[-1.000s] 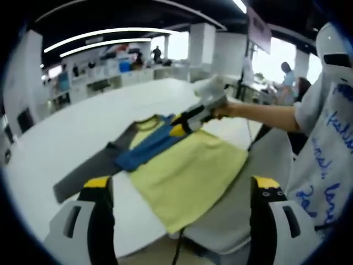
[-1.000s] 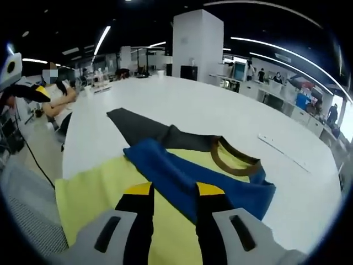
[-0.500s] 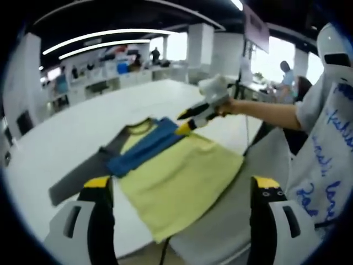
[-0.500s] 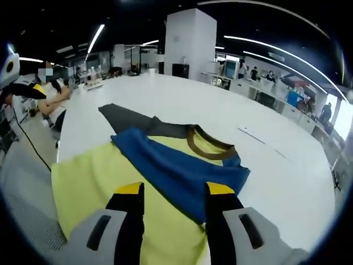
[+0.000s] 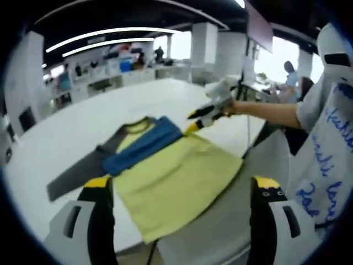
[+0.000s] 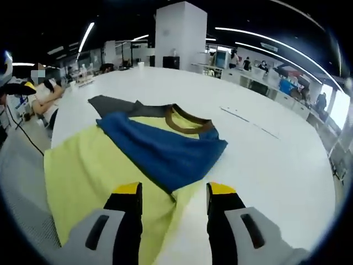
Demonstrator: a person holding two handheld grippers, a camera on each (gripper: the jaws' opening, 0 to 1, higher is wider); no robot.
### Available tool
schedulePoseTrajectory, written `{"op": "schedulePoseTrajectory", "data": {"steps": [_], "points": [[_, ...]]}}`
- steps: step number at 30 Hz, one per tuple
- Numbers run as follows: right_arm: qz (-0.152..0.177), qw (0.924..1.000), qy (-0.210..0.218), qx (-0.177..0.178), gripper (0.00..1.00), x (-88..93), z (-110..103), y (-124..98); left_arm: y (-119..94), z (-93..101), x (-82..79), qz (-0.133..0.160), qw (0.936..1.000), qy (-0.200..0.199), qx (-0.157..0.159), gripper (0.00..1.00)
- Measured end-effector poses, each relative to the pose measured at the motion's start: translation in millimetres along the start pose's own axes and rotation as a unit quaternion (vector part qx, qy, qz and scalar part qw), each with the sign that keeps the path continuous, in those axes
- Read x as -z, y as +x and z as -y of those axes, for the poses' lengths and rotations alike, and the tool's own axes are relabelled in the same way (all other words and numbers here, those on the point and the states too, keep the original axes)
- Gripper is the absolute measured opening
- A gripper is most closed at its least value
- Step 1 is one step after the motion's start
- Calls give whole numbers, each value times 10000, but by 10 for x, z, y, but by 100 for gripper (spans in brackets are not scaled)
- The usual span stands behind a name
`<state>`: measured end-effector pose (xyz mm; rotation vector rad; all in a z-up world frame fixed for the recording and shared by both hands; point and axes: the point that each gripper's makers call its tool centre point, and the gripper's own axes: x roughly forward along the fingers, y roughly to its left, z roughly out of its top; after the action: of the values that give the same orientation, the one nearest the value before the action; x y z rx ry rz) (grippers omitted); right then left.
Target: Fold the garment on the visible template until the final outline fits inside the template.
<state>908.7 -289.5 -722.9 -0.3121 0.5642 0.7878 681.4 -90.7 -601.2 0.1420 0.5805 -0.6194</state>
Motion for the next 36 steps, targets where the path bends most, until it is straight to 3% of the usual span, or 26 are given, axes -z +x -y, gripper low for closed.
{"op": "schedulePoseTrajectory", "data": {"steps": [4, 12, 23, 26, 36], "points": [[30, 10000, 39, 58, 39, 49, 26, 16, -15, -2, -13, 1, 10000, -8, -80, 99], [-179, 9997, 9, -160, 25, 179, -108, 222, -44, -7, -12, -22, 9998, -59, -199, 99], [-296, 9988, -369, -158, 16, 229, -86, 386, -93, -52, -24, -10, 9993, -109, -357, 98], [-342, 9986, -382, -141, 7, 250, -46, 370, -86, -56, -17, -35, 9993, -113, -353, 98], [-156, 9999, -53, 4, 2, 216, 14, 197, -50, -36, 8, -72, 9995, -129, -280, 98]]}}
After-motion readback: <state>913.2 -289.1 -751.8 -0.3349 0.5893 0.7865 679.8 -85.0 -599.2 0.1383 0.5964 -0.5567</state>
